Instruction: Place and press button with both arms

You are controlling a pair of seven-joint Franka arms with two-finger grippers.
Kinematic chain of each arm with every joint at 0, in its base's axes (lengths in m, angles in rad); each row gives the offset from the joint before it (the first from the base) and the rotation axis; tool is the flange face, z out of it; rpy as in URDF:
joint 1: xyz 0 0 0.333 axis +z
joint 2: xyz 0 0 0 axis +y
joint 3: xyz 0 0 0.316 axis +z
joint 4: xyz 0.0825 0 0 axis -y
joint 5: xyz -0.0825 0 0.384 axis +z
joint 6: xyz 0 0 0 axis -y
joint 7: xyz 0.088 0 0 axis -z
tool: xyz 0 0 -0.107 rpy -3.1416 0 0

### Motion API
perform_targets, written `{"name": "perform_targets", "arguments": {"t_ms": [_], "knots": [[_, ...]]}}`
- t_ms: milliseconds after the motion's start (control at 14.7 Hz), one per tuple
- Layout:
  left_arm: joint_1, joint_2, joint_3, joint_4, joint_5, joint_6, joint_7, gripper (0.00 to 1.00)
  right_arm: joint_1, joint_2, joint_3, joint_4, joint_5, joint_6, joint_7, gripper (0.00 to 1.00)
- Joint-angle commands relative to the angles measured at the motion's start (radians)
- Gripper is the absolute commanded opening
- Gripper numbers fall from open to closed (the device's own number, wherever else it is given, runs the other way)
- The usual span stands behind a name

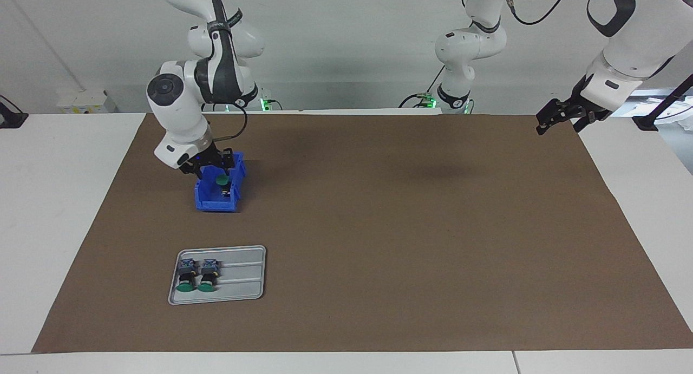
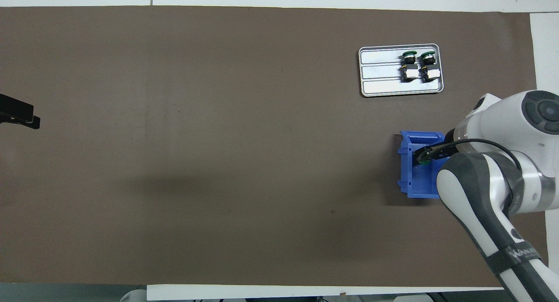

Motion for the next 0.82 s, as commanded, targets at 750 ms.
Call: {"name": "perform_targets", "arguments": {"t_ms": [750], "knots": [[0.002,-0.022,0.002,-0.024,0.016,0.001,0.005,1.0,-0.031,0.082,-0.002,0.565,0.021,-0.476,-0.008,1.0]]}}
